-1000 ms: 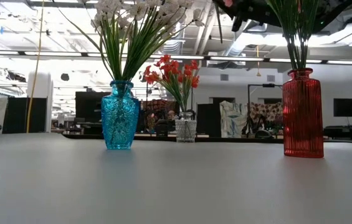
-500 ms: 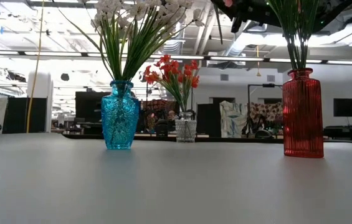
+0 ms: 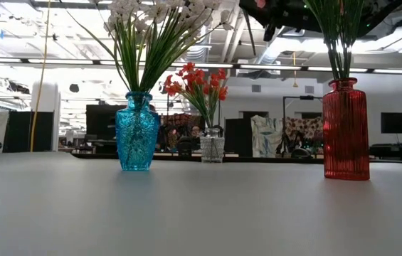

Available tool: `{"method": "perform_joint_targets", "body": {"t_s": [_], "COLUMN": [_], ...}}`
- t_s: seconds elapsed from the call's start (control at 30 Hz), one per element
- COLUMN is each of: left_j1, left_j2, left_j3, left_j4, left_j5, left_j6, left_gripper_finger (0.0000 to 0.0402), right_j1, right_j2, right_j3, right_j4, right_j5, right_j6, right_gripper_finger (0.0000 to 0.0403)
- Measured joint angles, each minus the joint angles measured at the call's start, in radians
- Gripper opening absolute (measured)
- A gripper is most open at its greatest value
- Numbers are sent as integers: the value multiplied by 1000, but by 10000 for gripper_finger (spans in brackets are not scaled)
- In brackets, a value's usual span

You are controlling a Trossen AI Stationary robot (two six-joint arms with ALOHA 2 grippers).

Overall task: Sort flowers into vase by color
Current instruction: Put the red flower into the transparent vase

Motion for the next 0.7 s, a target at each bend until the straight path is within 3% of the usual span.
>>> {"method": "perform_joint_targets", "body": {"t_s": [0.3,0.7], "left_j1": [0,0], "left_j2": [-1,0], "left_j3": [2,2], "left_j4": [-108,-90], "left_j5": [2,-1], "left_j6": [-5,-91], "left_gripper_finger": [0,0], "right_j1": [-2,-1], "right_j2": [0,0], "right_j3": [0,0], "right_j4": [0,4], "right_j5": [5,26], "right_j6": [0,0], "right_gripper_finger": [32,34]}}
